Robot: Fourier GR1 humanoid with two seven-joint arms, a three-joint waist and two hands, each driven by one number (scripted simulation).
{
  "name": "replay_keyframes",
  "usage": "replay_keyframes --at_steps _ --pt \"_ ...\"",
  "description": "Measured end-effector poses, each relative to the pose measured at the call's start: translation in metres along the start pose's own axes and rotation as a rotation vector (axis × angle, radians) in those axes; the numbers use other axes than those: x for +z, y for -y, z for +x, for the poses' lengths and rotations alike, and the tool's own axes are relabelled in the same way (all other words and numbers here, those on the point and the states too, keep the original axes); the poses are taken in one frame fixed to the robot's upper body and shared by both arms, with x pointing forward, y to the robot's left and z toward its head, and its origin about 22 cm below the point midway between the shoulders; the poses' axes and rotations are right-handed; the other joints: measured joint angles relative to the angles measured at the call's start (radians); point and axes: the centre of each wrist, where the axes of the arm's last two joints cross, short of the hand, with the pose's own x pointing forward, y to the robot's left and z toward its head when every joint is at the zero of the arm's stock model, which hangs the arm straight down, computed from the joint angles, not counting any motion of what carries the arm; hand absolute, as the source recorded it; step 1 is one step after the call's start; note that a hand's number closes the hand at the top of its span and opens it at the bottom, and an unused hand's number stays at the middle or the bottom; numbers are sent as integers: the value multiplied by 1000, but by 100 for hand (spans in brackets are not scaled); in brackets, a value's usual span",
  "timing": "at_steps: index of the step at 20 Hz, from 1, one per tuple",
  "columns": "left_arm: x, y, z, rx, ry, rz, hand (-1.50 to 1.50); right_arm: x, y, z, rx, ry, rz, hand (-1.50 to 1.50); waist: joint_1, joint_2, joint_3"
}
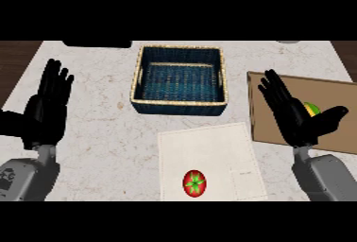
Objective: Pick the tomato from the placemat and place it in the basket
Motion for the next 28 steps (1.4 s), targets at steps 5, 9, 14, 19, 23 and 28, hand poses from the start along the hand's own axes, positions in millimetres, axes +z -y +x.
replay_keyframes --at_steps 5,9,14,19,23,28 --pt "26 -12 -52 -78 -250 -33 0 -14 -64 17 -65 114 207 150 4 -6 9" --pt "56 -23 -91 -161 -481 -101 0 -10 -139 30 -48 245 519 150 29 -7 10" --pt "73 -30 -105 -200 -566 -128 0 34 -220 12 89 296 642 -150 7 -23 13" --pt "80 -43 -107 -209 -585 -115 0 43 -238 12 413 299 573 -150 -23 -38 12" --pt "85 -52 -107 -216 -605 -93 0 28 -222 35 715 314 494 -150 -51 -50 12" --pt "89 -57 -108 -208 -600 -85 0 18 -208 95 996 298 465 -150 -64 -50 13"
